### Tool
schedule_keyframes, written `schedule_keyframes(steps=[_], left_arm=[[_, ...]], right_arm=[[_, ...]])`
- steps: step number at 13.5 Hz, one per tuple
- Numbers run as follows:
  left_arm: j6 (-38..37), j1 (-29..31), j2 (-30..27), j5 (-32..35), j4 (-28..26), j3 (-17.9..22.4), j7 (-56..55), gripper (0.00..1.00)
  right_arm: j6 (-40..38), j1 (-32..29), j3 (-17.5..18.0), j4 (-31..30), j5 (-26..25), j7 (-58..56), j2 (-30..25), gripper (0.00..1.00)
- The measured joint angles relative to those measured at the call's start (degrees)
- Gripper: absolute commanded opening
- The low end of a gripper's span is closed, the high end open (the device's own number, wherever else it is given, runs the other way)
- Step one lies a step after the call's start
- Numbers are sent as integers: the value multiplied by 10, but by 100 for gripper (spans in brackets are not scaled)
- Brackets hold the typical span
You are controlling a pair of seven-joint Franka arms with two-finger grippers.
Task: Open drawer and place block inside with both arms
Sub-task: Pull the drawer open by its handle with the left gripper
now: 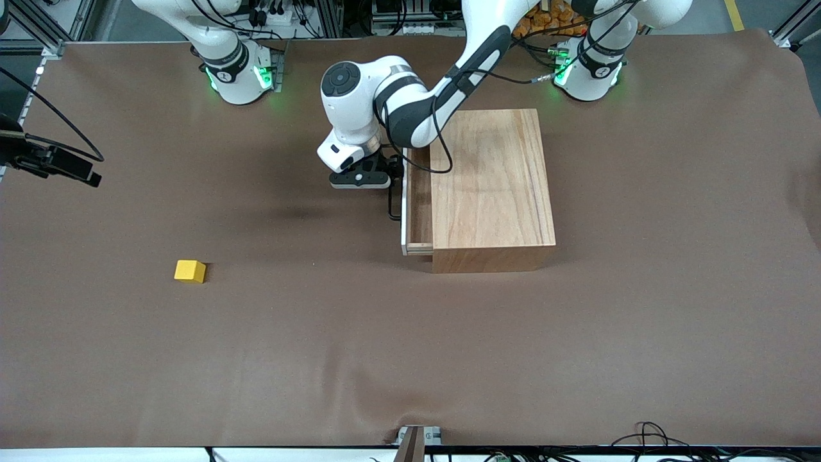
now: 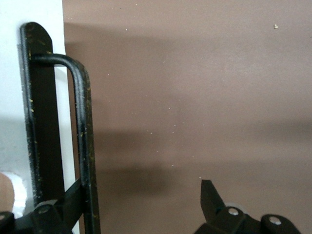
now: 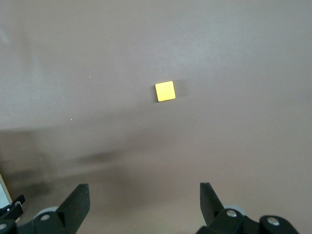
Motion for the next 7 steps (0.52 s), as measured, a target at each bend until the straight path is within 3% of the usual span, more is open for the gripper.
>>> schedule_keyframes(steps=[7], left_arm=[[83,-3,5,-1,0,-12,-14,100]], right_arm=[[32,-3,0,-19,0,0,3,100]])
